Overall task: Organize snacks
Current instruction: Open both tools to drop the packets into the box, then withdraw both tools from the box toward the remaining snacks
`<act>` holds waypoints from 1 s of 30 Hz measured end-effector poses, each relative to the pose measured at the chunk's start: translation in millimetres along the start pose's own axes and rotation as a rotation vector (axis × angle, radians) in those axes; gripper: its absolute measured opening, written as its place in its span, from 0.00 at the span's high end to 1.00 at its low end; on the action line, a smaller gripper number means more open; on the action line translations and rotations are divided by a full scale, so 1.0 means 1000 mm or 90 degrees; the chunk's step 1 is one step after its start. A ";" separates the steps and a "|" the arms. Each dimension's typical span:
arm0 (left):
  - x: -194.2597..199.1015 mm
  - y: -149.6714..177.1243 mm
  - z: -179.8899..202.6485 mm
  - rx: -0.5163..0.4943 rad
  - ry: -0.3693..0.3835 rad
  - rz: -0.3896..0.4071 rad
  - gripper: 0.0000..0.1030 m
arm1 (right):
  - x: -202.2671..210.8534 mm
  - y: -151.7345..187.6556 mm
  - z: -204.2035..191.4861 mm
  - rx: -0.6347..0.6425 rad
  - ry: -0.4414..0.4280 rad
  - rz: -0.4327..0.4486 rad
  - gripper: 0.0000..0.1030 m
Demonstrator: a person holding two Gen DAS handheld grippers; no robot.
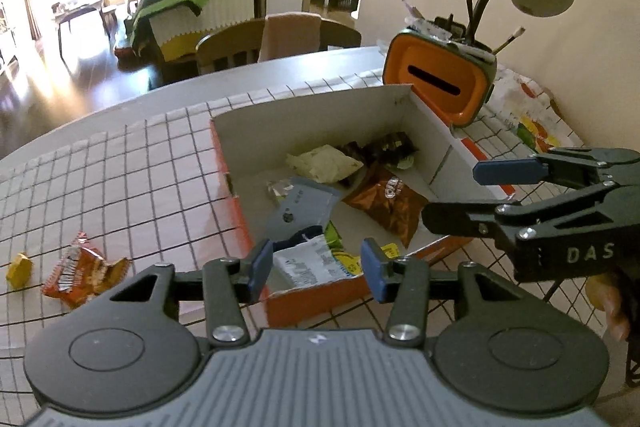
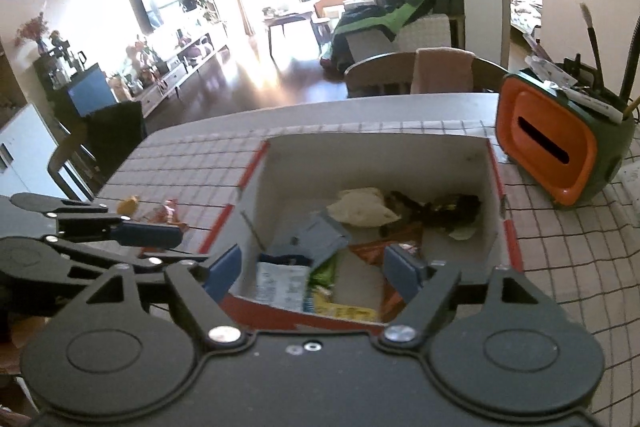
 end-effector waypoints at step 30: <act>0.072 0.040 -0.175 0.036 -0.049 0.070 0.18 | -0.062 -0.008 -0.158 0.056 -0.037 0.029 0.00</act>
Point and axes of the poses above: each gripper's, at about its wrist camera, not at the fingertips, and x roughly against the way its jaws point, z to its right, y to its underside, the point moved 10 cm from there along -x, roughly the way its jaws point, and after that the axes turned 3 degrees about -y, right-handed, at the moved point
